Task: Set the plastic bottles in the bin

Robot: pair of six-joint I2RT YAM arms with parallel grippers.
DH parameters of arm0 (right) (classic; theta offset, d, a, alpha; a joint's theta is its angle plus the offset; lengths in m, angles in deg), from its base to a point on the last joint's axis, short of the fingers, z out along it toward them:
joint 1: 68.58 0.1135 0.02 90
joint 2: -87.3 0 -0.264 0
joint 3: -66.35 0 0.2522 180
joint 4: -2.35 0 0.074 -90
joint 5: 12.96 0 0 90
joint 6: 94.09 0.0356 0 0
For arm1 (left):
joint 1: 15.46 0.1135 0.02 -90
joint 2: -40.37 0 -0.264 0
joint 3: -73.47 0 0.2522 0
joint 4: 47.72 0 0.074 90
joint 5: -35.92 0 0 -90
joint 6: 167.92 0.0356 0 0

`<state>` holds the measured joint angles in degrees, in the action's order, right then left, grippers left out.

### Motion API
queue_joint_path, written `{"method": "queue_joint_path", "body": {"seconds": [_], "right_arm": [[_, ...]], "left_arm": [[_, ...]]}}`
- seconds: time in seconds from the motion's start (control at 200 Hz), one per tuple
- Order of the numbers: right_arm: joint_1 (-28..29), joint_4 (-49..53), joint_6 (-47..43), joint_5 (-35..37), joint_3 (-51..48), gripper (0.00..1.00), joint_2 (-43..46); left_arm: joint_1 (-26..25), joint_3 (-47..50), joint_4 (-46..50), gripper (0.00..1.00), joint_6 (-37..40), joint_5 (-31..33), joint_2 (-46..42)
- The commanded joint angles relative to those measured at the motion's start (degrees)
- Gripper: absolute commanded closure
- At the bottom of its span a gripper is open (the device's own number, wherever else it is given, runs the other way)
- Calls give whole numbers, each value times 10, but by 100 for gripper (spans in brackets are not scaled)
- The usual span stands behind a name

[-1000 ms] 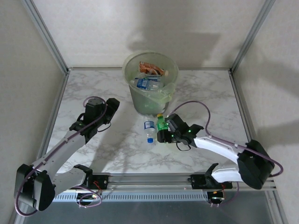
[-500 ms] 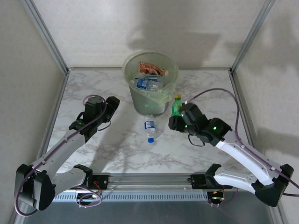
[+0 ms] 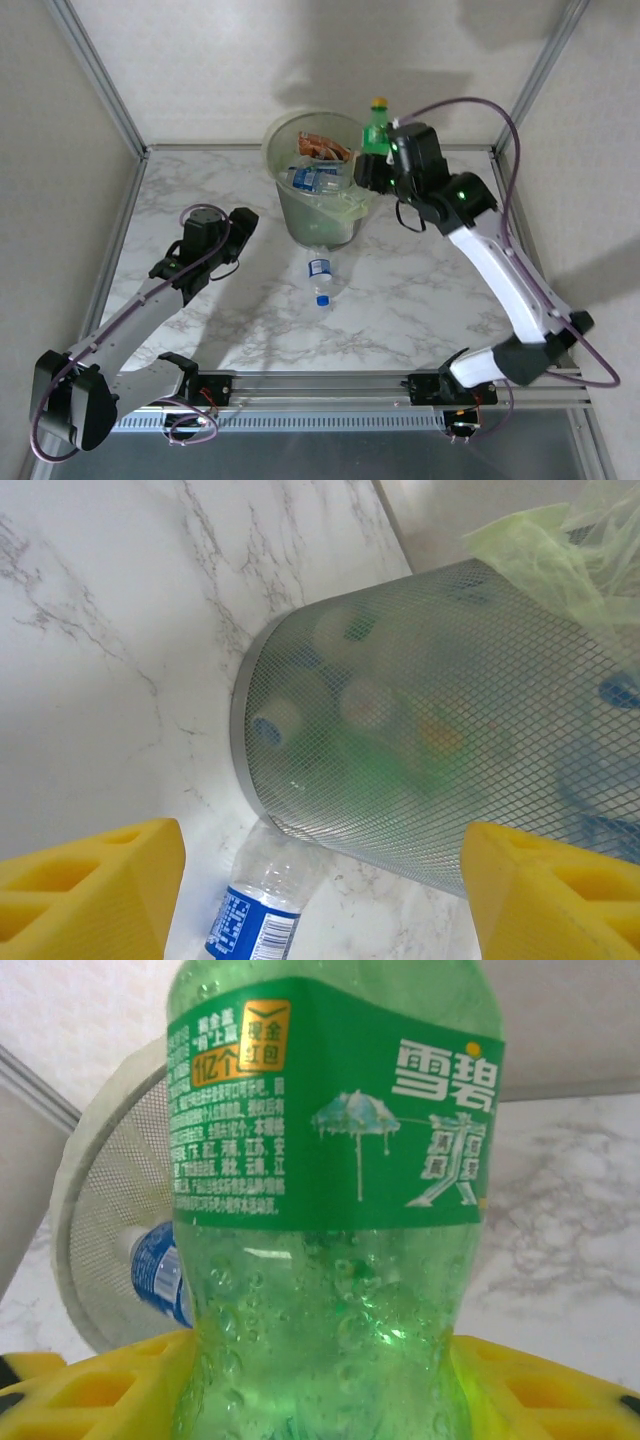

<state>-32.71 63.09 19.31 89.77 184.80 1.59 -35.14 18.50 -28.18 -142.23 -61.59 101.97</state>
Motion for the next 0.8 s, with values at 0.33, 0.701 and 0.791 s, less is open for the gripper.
{"method": "queue_joint_path", "body": {"seconds": [0.33, 0.701, 0.791], "right_arm": [[-45, 44, -104, -51, 155, 43, -171], [-50, 52, -79, -21, 169, 14, -153], [-48, 50, -69, -32, 166, 15, -131]], "left_arm": [[-10, 21, -1, 27, -8, 17, -17], [-40, 18, 6, 21, -13, 42, -11], [-60, 20, 5, 21, -20, 49, -6]]}}
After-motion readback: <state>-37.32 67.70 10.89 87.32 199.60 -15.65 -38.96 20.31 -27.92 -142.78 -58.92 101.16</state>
